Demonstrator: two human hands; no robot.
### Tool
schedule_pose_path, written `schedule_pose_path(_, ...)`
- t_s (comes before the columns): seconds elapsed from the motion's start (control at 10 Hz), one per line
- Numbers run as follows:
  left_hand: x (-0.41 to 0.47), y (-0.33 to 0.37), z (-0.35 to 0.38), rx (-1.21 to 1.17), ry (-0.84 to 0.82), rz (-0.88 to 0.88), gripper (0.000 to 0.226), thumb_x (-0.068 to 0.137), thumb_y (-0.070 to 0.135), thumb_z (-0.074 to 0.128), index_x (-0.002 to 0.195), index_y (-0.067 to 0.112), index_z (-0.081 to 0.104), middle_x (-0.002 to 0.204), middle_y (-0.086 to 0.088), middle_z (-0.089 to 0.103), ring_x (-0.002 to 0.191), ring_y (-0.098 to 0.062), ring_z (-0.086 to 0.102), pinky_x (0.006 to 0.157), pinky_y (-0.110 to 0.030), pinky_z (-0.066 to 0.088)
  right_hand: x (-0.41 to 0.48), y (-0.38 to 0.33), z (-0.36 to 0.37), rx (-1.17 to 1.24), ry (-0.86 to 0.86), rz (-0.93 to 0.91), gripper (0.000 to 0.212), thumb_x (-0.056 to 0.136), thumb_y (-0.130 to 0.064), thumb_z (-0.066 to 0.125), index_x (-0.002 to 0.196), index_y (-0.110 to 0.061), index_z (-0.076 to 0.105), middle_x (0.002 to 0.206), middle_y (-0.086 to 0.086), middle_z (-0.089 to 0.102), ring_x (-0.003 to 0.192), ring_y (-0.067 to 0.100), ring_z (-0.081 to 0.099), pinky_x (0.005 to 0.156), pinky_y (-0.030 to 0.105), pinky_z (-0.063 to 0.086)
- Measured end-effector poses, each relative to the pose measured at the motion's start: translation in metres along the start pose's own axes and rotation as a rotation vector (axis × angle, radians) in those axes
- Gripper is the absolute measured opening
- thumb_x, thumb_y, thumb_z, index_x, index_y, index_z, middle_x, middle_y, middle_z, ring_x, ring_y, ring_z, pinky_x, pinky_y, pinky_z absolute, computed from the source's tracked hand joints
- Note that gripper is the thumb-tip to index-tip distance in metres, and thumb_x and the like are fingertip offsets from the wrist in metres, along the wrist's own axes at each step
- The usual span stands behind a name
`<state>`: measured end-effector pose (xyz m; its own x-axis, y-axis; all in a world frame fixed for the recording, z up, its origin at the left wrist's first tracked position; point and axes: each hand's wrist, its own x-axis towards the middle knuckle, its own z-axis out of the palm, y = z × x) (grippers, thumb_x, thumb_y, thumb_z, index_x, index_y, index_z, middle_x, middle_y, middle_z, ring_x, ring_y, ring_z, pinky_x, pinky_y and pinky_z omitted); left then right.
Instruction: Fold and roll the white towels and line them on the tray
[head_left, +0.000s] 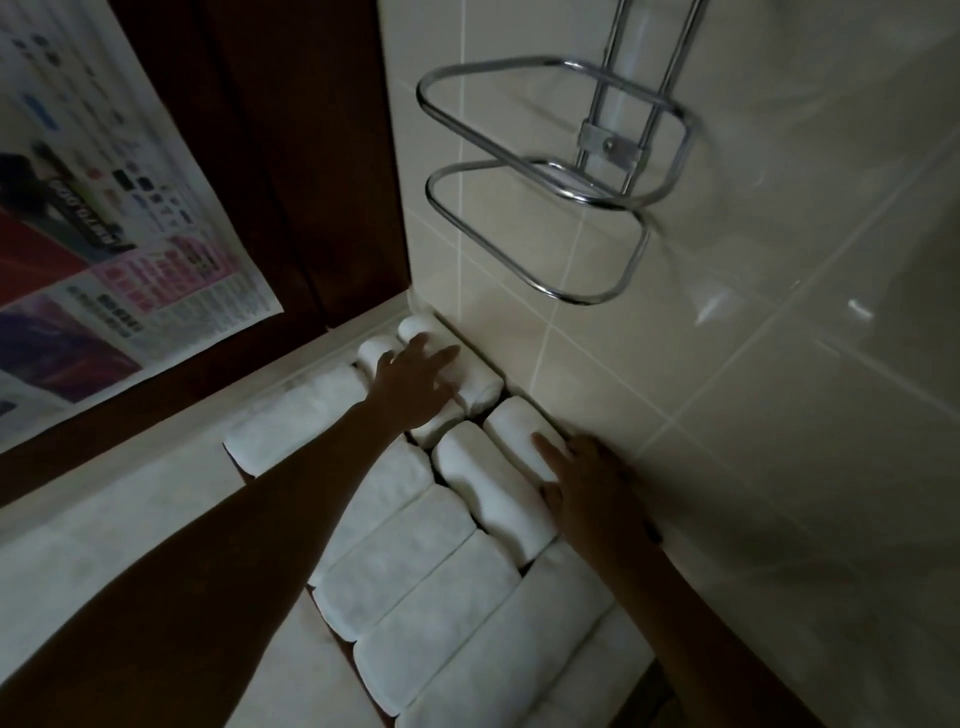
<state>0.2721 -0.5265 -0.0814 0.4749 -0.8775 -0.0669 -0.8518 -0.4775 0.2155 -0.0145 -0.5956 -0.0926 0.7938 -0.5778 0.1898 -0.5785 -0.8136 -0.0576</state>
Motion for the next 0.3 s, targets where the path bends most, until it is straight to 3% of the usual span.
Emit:
schedule_pose_path(0.1, 0.007, -0.004, 0.004, 0.051, -0.025, 0.001, 0.069, 0.095, 0.061, 0.044, 0.157, 0.031, 0.038, 0.161, -0.02, 0.031, 0.139, -0.036, 0.047, 0.109, -0.053, 0.039, -0.001, 0.001, 0.004, 0.016, 0.01, -0.002, 0.071, 0.068, -0.029, 0.09, 0.135, -0.026, 0.066, 0.111, 0.014, 0.068, 0.1, 0.033, 0.068, 0.079, 0.044, 0.06)
schedule_pose_path(0.2, 0.0, -0.001, 0.0, 0.015, -0.067, -0.002, 0.073, 0.098, 0.057, 0.051, 0.161, 0.03, 0.026, 0.167, -0.017, 0.018, 0.149, -0.034, 0.032, 0.119, -0.05, 0.028, -0.004, 0.006, 0.0, 0.079, 0.027, -0.001, 0.064, 0.08, -0.03, 0.081, 0.14, -0.023, 0.061, 0.119, 0.014, 0.065, 0.107, 0.035, 0.065, 0.086, 0.047, 0.057)
schedule_pose_path(0.3, -0.022, 0.003, -0.005, -0.109, 0.006, -0.016, 0.074, 0.098, 0.05, 0.058, 0.161, 0.025, 0.027, 0.168, -0.015, 0.018, 0.153, -0.033, 0.024, 0.122, -0.049, 0.025, -0.019, 0.015, 0.005, 0.193, 0.122, 0.022, 0.054, 0.09, -0.032, 0.065, 0.142, -0.017, 0.059, 0.126, 0.016, 0.062, 0.115, 0.036, 0.06, 0.095, 0.047, 0.053)
